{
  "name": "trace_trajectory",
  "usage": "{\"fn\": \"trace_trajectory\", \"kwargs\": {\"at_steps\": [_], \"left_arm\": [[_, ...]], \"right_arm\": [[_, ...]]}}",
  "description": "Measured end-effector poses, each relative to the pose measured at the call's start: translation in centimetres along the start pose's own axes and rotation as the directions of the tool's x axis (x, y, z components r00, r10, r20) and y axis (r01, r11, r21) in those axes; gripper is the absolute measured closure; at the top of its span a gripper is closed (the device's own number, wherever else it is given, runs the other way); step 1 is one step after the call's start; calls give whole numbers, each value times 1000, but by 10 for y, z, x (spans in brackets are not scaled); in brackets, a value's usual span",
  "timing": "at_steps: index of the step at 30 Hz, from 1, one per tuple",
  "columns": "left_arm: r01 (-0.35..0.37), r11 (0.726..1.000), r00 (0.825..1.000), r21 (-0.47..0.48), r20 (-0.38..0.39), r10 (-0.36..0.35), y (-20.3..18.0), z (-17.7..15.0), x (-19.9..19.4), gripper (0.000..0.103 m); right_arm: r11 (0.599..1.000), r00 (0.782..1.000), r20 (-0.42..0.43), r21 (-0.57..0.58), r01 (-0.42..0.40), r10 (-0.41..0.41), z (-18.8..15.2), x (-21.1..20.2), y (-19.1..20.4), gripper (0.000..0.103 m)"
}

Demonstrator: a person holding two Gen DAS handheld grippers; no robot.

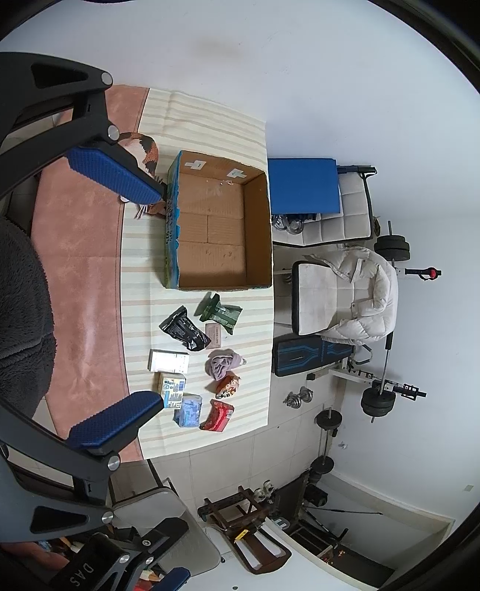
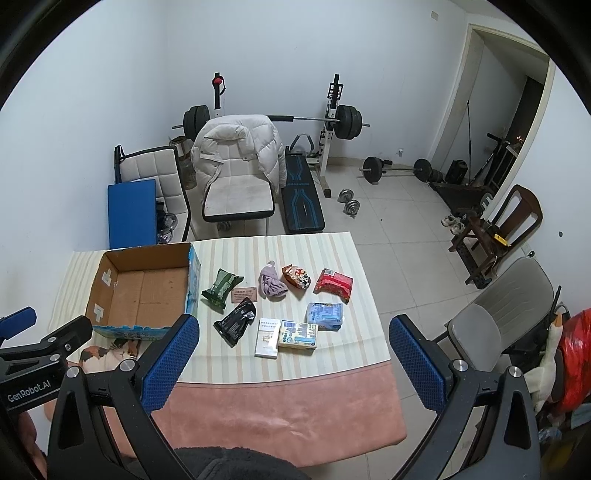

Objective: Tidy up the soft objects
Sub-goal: 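Grasp the white box with the left tool while the right tool grasps the yellow milk pack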

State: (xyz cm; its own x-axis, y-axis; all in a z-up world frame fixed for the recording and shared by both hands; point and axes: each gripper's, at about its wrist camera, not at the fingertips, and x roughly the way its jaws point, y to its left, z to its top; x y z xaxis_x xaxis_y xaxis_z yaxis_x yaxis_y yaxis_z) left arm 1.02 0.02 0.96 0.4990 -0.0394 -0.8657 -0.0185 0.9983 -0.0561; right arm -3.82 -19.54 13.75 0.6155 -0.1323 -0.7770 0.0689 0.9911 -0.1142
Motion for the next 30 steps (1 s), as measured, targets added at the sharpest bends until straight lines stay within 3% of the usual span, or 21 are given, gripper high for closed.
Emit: {"fn": "trace_trajectory", "kwargs": {"at_steps": [5, 10, 13, 16, 20, 24, 27, 30], "left_arm": [[5, 1000, 1000, 26, -24, -4, -4, 1, 16, 0], [22, 997, 994, 72, -105, -14, -18, 14, 76, 0], [51, 995, 978, 85, -206, -33, -31, 21, 126, 0], [47, 994, 956, 98, -293, -16, -44, 21, 178, 0], [21, 992, 923, 123, -383, 28, -64, 7, 250, 0], [10, 994, 884, 106, -465, 41, -74, -9, 302, 0], [-13, 995, 856, 103, -514, 65, -79, -22, 335, 0], [-32, 994, 832, 100, -548, 82, -80, -32, 359, 0]], "right_arm": [[1000, 1000, -15, 12, -6, 6, -1, 11, -2, 0], [999, 996, -94, 48, 4, 1, -6, 65, -23, 0], [997, 985, -172, 72, 22, -9, -11, 117, -48, 0], [999, 973, -231, 48, -15, 25, -19, 174, -62, 0], [988, 944, -331, -140, -69, 19, -36, 269, -59, 0], [922, 900, -437, -349, -166, -3, -61, 359, -39, 0], [835, 873, -487, -487, -256, -16, -83, 415, -18, 0], [756, 827, -561, -554, -348, -31, -104, 464, 3, 3]]}}
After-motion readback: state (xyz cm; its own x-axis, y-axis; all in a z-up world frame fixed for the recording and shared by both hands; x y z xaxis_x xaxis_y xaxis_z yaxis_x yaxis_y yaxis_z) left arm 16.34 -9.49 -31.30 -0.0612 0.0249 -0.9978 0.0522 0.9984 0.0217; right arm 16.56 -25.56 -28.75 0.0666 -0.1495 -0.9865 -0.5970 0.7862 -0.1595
